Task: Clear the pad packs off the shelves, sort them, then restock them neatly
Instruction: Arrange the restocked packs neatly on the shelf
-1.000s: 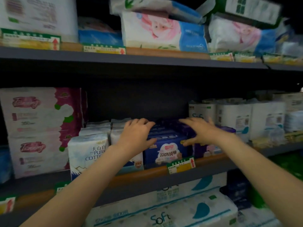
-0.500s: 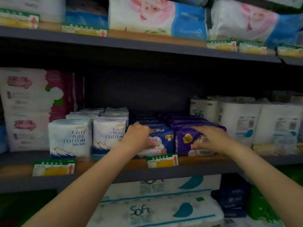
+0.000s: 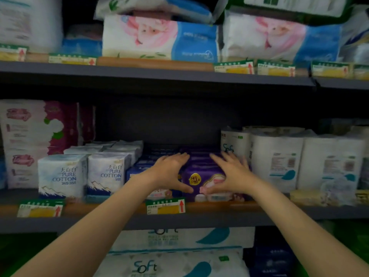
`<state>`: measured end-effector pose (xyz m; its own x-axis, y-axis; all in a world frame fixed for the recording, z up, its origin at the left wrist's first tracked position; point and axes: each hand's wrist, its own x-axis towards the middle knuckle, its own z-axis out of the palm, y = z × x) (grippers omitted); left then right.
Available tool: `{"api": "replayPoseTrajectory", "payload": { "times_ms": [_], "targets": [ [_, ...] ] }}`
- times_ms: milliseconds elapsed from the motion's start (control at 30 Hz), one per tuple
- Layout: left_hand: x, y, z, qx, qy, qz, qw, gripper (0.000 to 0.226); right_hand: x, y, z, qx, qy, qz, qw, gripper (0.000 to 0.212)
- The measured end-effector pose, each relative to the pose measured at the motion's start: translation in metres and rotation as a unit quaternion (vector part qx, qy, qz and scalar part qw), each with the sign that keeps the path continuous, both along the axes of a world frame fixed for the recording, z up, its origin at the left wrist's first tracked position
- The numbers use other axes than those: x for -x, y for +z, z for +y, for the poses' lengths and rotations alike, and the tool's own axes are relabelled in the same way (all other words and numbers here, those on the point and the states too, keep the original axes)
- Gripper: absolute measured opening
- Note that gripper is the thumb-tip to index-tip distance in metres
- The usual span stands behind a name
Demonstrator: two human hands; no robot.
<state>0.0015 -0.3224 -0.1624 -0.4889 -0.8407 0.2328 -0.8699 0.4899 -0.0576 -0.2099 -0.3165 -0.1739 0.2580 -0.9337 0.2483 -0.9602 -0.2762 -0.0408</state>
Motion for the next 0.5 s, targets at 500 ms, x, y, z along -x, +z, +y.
{"api": "replayPoseTrajectory", "payload": {
  "times_ms": [500],
  "targets": [
    [0.009, 0.004, -0.004, -0.092, 0.025, 0.051, 0.994, 0.085, 0.044, 0.014, -0.013, -0.124, 0.011, -0.021, 0.992, 0.097]
  ]
}}
